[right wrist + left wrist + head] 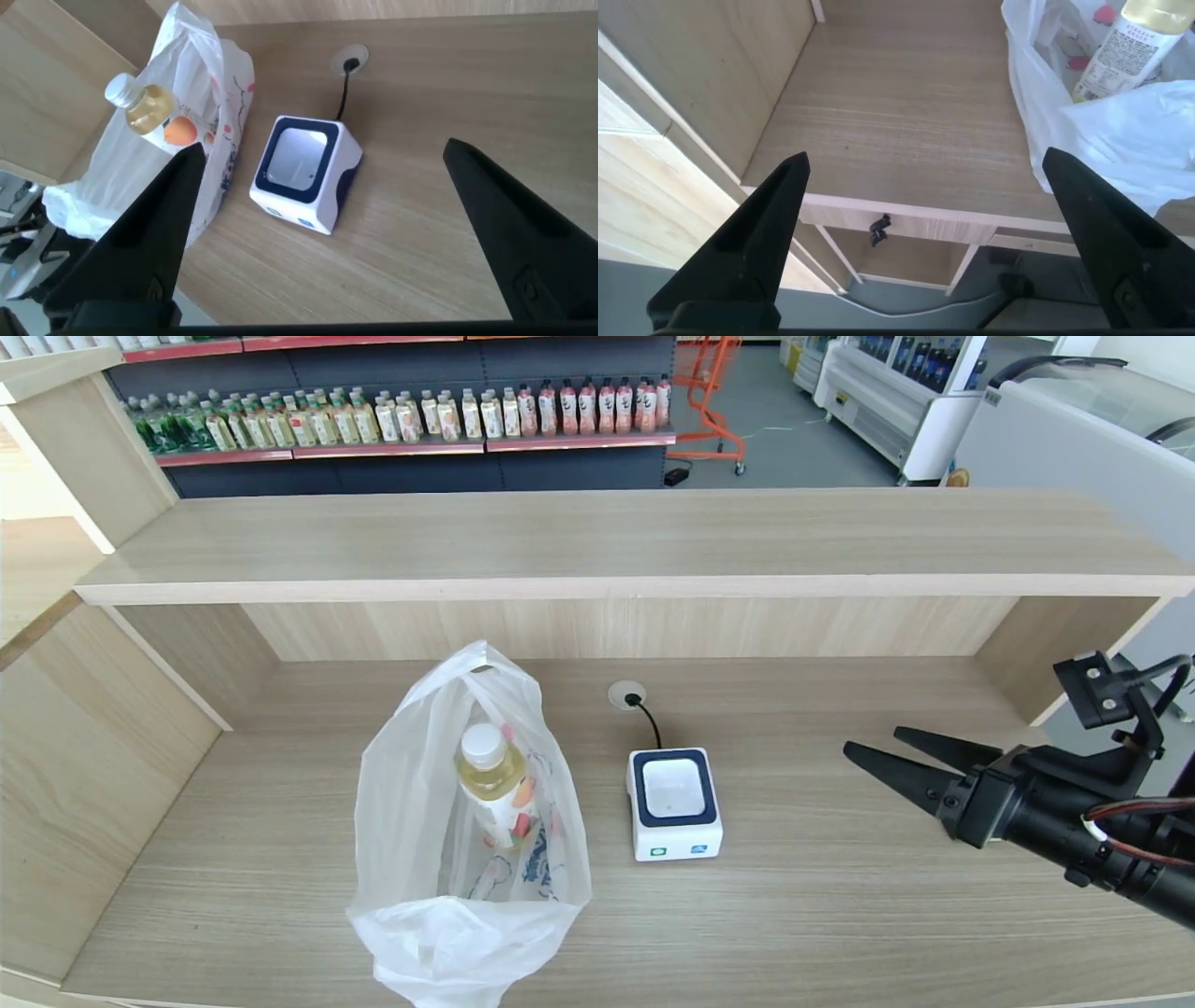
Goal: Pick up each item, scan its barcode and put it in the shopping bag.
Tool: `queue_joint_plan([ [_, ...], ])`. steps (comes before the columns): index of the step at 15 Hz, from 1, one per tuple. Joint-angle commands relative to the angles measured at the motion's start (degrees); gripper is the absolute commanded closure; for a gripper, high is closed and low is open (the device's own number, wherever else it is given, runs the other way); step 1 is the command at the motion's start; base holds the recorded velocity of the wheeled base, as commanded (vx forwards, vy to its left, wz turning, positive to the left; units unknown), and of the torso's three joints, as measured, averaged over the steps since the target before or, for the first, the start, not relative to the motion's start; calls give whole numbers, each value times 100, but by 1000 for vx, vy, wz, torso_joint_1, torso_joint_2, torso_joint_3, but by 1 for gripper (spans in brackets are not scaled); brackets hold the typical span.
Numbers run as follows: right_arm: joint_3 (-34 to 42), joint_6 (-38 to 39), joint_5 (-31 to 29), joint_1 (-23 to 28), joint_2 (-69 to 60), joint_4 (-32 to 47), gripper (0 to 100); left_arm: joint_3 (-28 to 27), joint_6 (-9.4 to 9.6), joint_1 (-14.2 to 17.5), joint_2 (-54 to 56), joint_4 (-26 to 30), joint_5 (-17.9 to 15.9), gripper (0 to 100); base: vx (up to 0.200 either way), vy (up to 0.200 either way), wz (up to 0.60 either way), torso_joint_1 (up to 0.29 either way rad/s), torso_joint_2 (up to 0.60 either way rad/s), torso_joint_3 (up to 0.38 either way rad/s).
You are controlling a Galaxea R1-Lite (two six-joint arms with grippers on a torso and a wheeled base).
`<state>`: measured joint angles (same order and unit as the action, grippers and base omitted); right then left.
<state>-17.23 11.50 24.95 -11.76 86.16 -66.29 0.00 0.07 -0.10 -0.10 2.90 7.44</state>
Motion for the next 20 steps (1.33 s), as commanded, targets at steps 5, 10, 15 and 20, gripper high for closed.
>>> queue_joint_plan([
  [5, 61, 2, 1, -1, -38, -6, 0, 0, -16, 1, 1, -9, 3, 0, -40, -120, 0, 0, 1, 0],
  [10, 70, -7, 1, -28, -29, -6, 0, 0, -192, 1, 1, -18, 21, 0, -160, 0, 0, 3, 3, 1],
  [15, 97, -60, -8, -19, -12, 2, 0, 0, -139, 1, 1, -18, 3, 0, -80, 0, 0, -2, 2, 1],
  [20, 351, -446, -175, 183, 23, 2, 0, 0, -130, 1, 1, -18, 3, 0, 0, -200, 0, 4, 1, 1],
])
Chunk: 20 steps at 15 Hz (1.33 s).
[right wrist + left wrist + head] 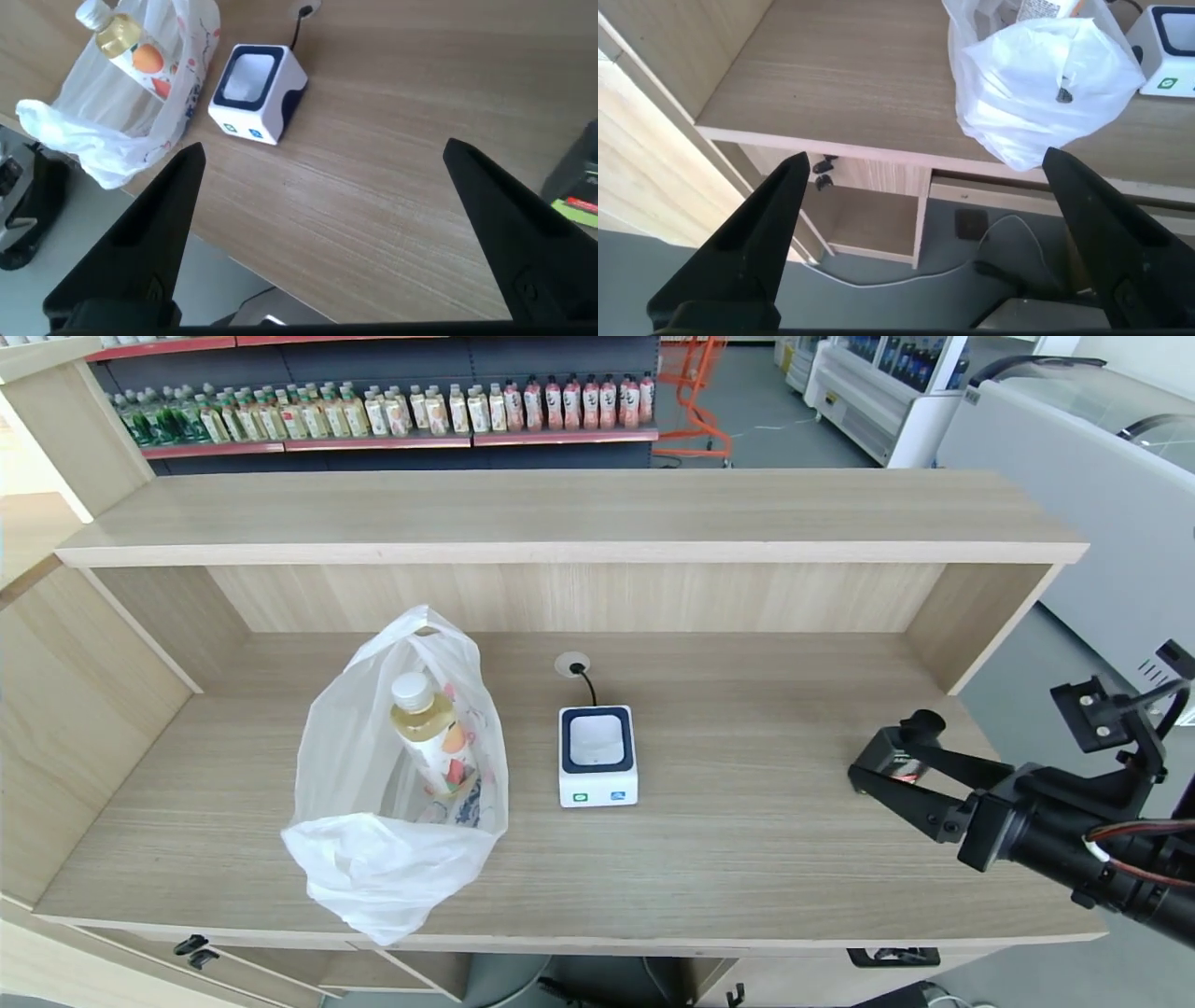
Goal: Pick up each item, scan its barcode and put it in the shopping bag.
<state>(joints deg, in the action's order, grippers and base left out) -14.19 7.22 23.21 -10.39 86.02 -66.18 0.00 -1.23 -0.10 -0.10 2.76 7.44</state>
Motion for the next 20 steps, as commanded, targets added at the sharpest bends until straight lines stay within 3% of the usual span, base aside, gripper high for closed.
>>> queue_joint_plan([
  [1, 74, -63, -45, 81, 38, -9, 0, 0, 0, 1, 1, -3, 3, 0, 0, -200, 0, 12, 7, 2],
  [6, 206, -766, -124, 142, 117, -9, 0, 0, 0, 1, 1, -3, 3, 0, 0, -120, 0, 2, 1, 0],
  [9, 74, -1996, -185, 599, 99, 510, 0, 0, 9, 1, 1, -3, 3, 0, 0, 0, 0, 0, 0, 0],
  [10, -22, -2356, -554, 828, 73, 923, 0, 0, 9, 1, 1, -3, 3, 0, 0, 0, 0, 0, 0, 0],
  [13, -567, -2497, -1882, 898, 363, 1529, 0, 0, 9, 1, 1, -3, 3, 0, 0, 0, 0, 0, 0, 0],
  [17, -1332, -2893, -1864, 828, 1391, 1573, 0, 0, 9, 1, 1, -3, 3, 0, 0, 0, 0, 0, 0, 0],
  [20, -2079, -3051, -1583, 423, 2059, 1670, 0, 0, 9, 1, 1, -3, 3, 0, 0, 0, 0, 0, 0, 0],
])
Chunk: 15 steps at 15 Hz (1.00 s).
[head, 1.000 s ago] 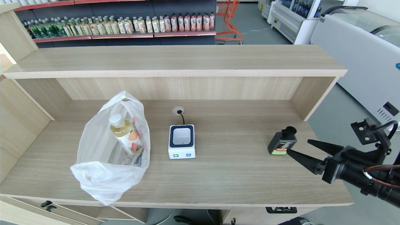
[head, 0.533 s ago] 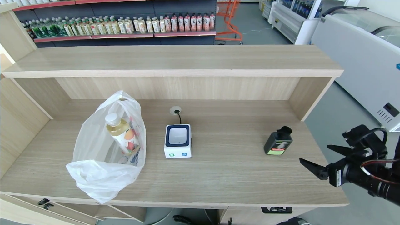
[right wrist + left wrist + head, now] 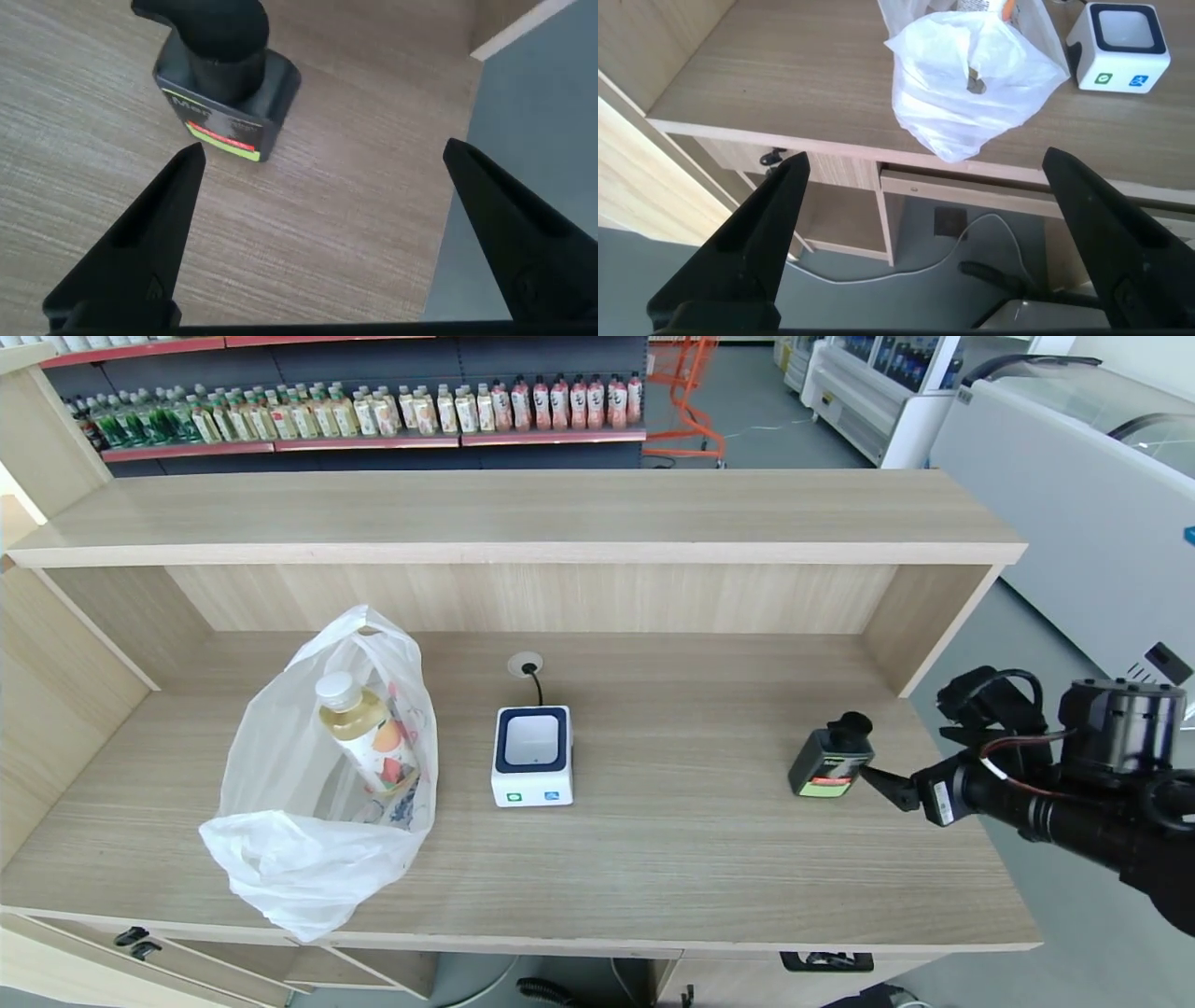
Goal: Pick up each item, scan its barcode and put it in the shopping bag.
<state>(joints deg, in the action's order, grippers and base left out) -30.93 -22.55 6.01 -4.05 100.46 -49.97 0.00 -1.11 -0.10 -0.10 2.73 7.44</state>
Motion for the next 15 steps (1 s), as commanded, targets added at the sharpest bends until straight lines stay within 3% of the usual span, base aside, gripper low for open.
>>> queue_joint_plan([
  [1, -572, -276, 243, -307, 791, 154, 0, 0, -3, 1, 1, -1, 3, 0, 0, 0, 0, 0, 0, 0],
  [11, -1530, -1190, 392, -659, 1626, 348, 0, 0, -3, 1, 1, -1, 3, 0, 0, 0, 0, 0, 0, 0],
  [12, -1565, -1199, 392, -676, 1652, 348, 100, 0, -3, 1, 1, -1, 3, 0, 0, 0, 0, 0, 0, 0],
  [15, -1539, -1225, 401, -711, 1722, 339, 100, 0, -3, 1, 1, -1, 3, 0, 0, 0, 0, 0, 0, 0],
])
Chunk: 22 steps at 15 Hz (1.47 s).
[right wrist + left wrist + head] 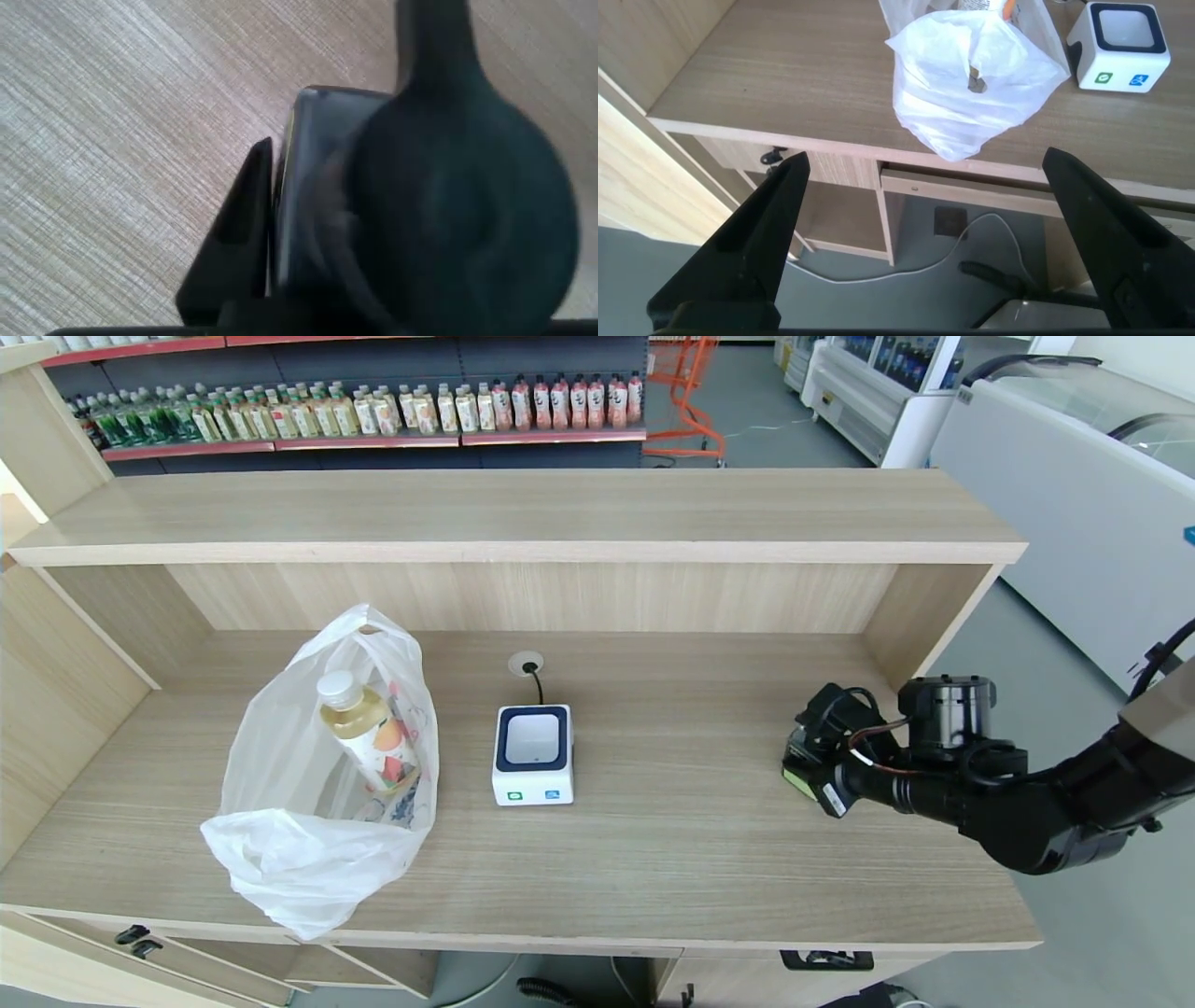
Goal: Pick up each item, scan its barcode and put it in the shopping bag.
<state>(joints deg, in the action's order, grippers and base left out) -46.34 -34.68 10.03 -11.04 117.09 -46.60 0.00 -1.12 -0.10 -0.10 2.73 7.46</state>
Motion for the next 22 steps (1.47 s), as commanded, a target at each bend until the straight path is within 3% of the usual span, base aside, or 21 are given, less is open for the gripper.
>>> queue_joint_plan([
  [1, 2, -3, -1, -12, 59, 2, 100, 0, -2, 1, 1, -1, 1, 0, 0, 0, 0, 0, 0, 0],
  [5, 239, 23, 297, -38, -591, -226, 100, 0, -2, 1, 1, -1, 1, 0, 0, 0, 0, 0, 0, 0],
  [8, 1426, -179, 675, 50, -1874, -1044, 100, 0, -2, 1, 1, -1, 1, 0, 0, 0, 0, 0, 0, 0],
  [9, 1953, -733, 878, 146, -2296, -1562, 100, 0, -2, 1, 1, -1, 1, 0, 0, 0, 0, 0, 0, 0],
  [10, 2032, -1524, 1220, 278, -2542, -1571, 100, 0, -2, 1, 1, -1, 1, 0, 0, 0, 0, 0, 0, 0],
  [13, 1953, -4213, 3541, 533, -2533, -1580, 100, 0, -2, 1, 1, -1, 1, 0, 0, 0, 0, 0, 0, 0],
  [14, 1900, -5330, 3963, 489, -2533, -1562, 100, 0, -2, 1, 1, -1, 1, 0, 0, 0, 0, 0, 0, 0],
  [16, 1909, -7017, 4692, -170, -2419, -1562, 100, 0, -2, 1, 1, -1, 1, 0, 0, 0, 0, 0, 0, 0],
  [17, 1909, -7448, 4736, -434, -2331, -1553, 100, 0, -2, 1, 1, -1, 1, 0, 0, 0, 0, 0, 0, 0],
  [18, 1900, -8125, 4745, -1040, -2182, -1571, 100, 0, -2, 1, 1, -1, 1, 0, 0, 0, 0, 0, 0, 0],
  [22, 1856, -9601, 4877, -2077, -1786, -1606, 100, 0, -2, 1, 1, -1, 1, 0, 0, 0, 0, 0, 0, 0],
])
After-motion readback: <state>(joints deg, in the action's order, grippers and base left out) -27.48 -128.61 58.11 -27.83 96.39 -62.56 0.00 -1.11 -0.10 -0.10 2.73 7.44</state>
